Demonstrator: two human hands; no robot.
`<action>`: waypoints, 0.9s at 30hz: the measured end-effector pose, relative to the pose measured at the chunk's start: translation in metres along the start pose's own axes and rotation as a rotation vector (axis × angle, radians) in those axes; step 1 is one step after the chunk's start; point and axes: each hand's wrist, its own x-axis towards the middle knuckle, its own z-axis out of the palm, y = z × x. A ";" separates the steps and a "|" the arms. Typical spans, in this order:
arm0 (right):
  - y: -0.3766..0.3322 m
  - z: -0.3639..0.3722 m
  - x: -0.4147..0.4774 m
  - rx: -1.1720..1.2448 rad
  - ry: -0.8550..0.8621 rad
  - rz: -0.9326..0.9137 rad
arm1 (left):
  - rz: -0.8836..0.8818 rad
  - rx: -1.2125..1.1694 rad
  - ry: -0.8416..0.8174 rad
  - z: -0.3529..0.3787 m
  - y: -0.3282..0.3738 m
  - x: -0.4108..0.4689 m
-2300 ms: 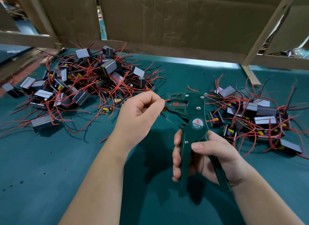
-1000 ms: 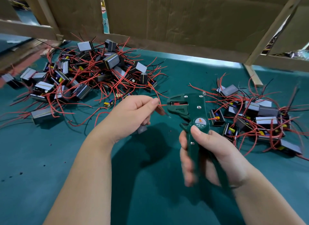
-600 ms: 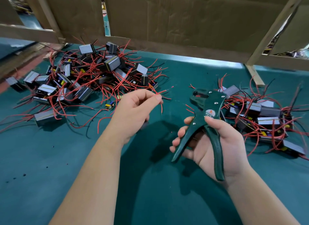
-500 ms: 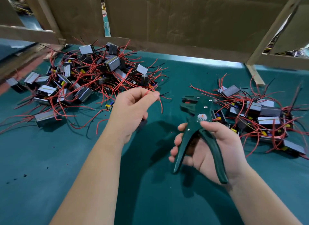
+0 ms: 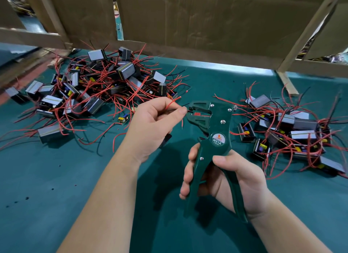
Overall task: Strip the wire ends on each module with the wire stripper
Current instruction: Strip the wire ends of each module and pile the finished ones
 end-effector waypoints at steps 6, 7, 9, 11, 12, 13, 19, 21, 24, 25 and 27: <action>0.001 -0.002 0.000 -0.068 0.022 0.008 | 0.003 -0.057 -0.015 -0.003 0.002 0.000; 0.001 -0.003 0.000 -0.071 0.022 0.009 | 0.007 -0.064 -0.015 -0.002 0.002 0.000; 0.001 -0.003 0.000 -0.076 0.022 0.012 | 0.014 -0.069 -0.018 -0.002 0.002 0.000; 0.000 -0.004 -0.001 -0.082 0.028 0.015 | 0.015 -0.065 -0.023 -0.002 0.002 -0.001; 0.000 -0.004 -0.001 -0.083 0.033 0.016 | 0.011 -0.062 -0.025 -0.002 0.002 -0.001; 0.000 -0.004 -0.001 -0.086 0.041 0.016 | 0.008 -0.060 -0.024 -0.002 0.002 -0.001; 0.001 0.000 0.000 -0.121 0.156 0.008 | 0.028 0.038 -0.051 -0.001 0.001 -0.002; 0.003 0.004 0.002 -0.114 0.235 -0.018 | -0.060 -0.014 -0.068 0.000 -0.002 -0.001; 0.003 0.005 0.004 -0.143 0.439 -0.066 | -0.084 0.074 -0.053 0.000 -0.009 0.003; 0.002 0.004 0.005 -0.121 0.469 -0.063 | -0.041 0.159 -0.068 0.001 -0.011 0.003; 0.001 0.004 0.006 -0.026 0.436 -0.087 | 0.022 0.265 -0.097 0.005 -0.014 0.002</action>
